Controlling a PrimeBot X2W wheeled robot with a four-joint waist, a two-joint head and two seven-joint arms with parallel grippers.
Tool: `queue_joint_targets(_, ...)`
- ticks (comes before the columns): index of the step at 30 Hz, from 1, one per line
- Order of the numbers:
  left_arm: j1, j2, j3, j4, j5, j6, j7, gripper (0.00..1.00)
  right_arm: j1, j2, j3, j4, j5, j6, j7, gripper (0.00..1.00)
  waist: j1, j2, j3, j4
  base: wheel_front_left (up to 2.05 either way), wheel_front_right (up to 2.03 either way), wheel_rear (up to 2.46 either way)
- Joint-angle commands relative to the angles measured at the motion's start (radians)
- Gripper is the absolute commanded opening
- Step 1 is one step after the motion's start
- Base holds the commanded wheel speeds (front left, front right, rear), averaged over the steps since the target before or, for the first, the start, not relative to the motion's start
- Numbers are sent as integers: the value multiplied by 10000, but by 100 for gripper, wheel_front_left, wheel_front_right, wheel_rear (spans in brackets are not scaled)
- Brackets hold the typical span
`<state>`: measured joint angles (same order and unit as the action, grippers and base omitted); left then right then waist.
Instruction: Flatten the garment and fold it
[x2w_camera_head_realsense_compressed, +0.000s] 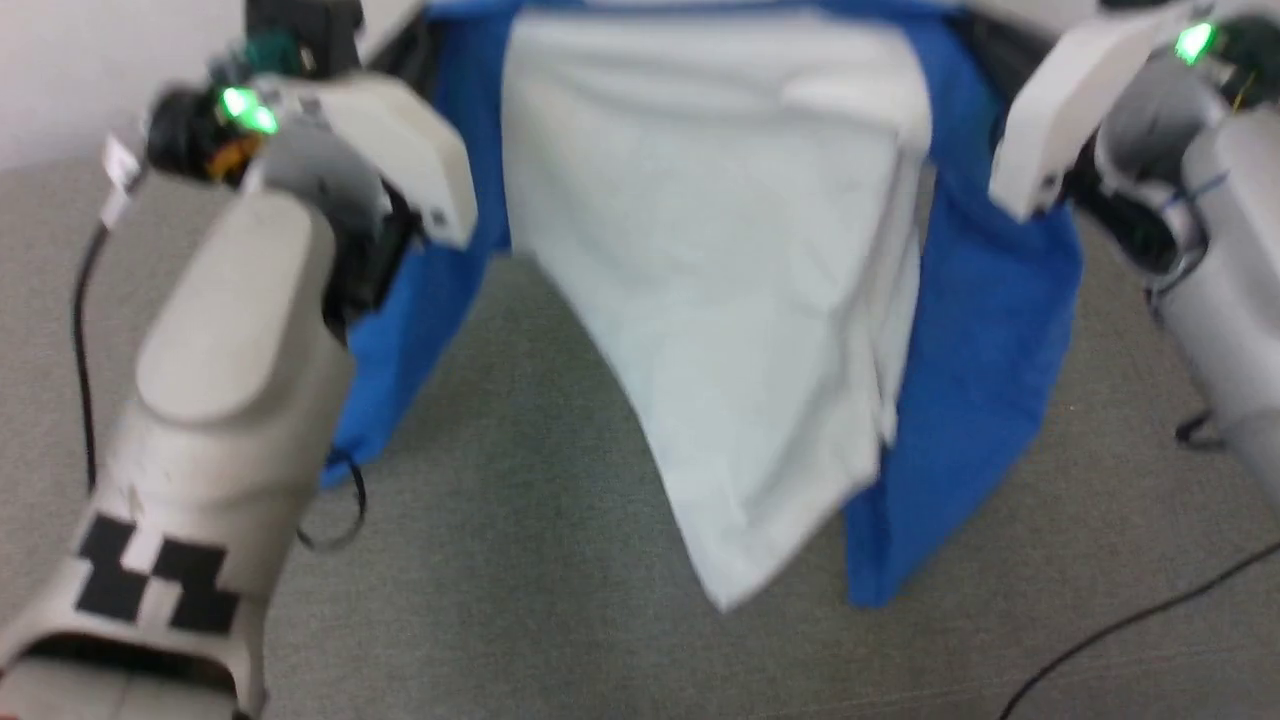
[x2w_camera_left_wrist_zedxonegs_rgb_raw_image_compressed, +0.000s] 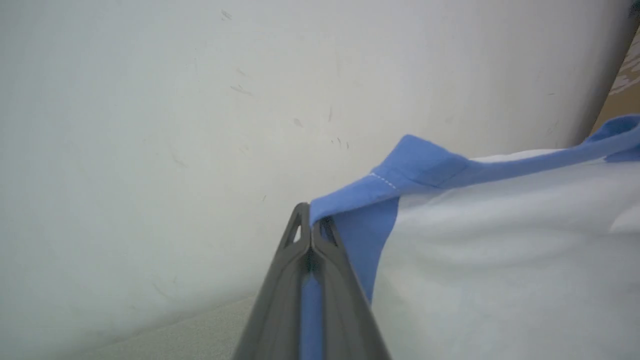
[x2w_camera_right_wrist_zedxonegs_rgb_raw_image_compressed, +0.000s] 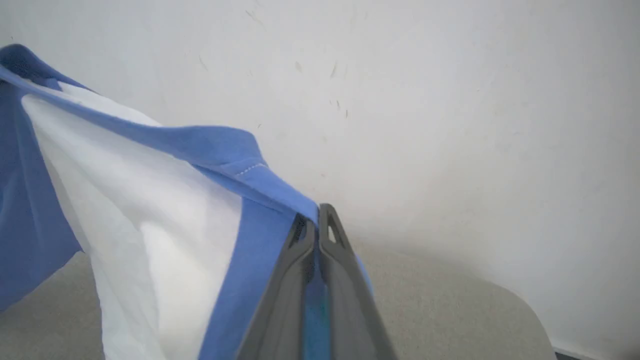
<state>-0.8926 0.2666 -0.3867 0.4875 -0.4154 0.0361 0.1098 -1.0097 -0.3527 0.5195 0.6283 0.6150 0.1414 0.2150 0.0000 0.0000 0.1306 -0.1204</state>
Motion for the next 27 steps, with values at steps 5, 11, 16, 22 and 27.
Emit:
queue_joint_targets(5,-2837,408,300,1109,676,323,-502,0,-2083,-89,-976,401,-658,-107,-606,0,0,0,1826,-484,0,0,0)
queue_joint_targets(11,-5895,542,352,2069,1352,633,-1280,0,-4339,-70,-1568,680,-1501,-107,-1878,0,0,0,3395,-645,0,0,0)
queue_joint_targets(16,-7517,440,422,2895,1542,846,-1868,0,-5618,141,-1853,1107,-2039,-107,-2986,0,0,0,4282,-716,0,0,0)
queue_joint_targets(22,-8016,50,453,3934,1431,1039,-2301,0,-6211,687,-1799,1972,-2044,-107,-3753,0,0,0,4912,-684,0,0,0)
queue_joint_targets(27,-7738,-174,601,4629,1169,1166,-2794,0,-6058,1083,-1275,2644,-1916,-107,-4180,0,0,0,5191,-669,0,0,0)
